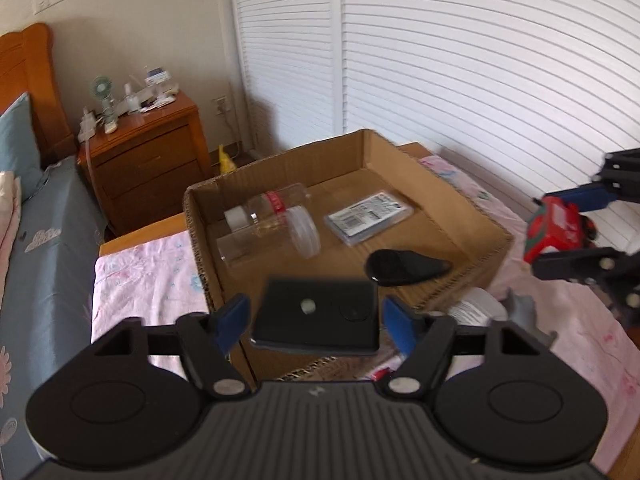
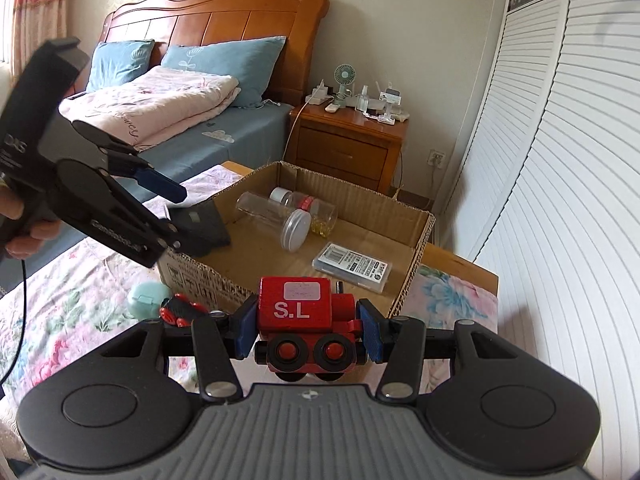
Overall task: Organize rigid objects
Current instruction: 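Carry the black timer into the box with the left tool and open it, then carry the red train into the box with the right tool and release it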
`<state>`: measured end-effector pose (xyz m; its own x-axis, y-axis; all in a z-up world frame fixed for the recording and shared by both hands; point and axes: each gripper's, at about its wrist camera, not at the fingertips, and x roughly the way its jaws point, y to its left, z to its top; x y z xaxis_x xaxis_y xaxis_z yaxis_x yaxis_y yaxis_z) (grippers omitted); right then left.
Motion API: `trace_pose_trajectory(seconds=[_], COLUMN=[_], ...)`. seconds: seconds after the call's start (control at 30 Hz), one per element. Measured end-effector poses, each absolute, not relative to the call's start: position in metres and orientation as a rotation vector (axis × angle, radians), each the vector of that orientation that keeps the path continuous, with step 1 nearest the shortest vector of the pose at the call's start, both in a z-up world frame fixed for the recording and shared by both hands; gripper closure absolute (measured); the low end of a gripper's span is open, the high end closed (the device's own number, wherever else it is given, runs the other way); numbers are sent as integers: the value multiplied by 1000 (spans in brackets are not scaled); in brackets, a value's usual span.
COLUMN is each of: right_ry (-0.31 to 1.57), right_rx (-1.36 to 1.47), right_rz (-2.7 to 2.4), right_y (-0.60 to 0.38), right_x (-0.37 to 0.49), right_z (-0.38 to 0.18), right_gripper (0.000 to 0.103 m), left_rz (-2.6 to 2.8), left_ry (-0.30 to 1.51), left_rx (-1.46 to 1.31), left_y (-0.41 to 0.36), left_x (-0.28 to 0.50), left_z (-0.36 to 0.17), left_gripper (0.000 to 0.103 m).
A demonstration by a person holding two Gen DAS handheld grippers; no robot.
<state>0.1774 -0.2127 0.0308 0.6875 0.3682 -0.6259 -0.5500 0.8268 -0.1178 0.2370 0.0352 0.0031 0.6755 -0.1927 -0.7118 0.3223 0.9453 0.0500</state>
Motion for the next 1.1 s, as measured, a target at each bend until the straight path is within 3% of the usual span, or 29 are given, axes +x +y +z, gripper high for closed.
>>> trace_pose_trajectory(seconds=[0.03, 0.77, 0.83, 0.9, 0.97, 1.1], right_ry=[628, 707, 707, 713, 709, 730], right_rx=[-310, -330, -328, -321, -316, -332], right_rz=[521, 563, 554, 547, 542, 543], right_y=[-211, -123, -115, -111, -111, -117], right_x=[179, 238, 243, 245, 241, 221], right_z=[31, 27, 27, 27, 27, 24], right_gripper=[47, 47, 45, 30, 24, 24], left_rz=[-276, -253, -245, -237, -234, -228], left_ry=[774, 688, 691, 696, 703, 717], left_rx=[168, 52, 47, 36, 23, 19], left_y=[37, 78, 83, 90, 95, 103], left_x=[237, 129, 127, 127, 125, 125], left_z=[2, -8, -10, -13, -16, -23], left_gripper=[9, 4, 4, 4, 4, 4])
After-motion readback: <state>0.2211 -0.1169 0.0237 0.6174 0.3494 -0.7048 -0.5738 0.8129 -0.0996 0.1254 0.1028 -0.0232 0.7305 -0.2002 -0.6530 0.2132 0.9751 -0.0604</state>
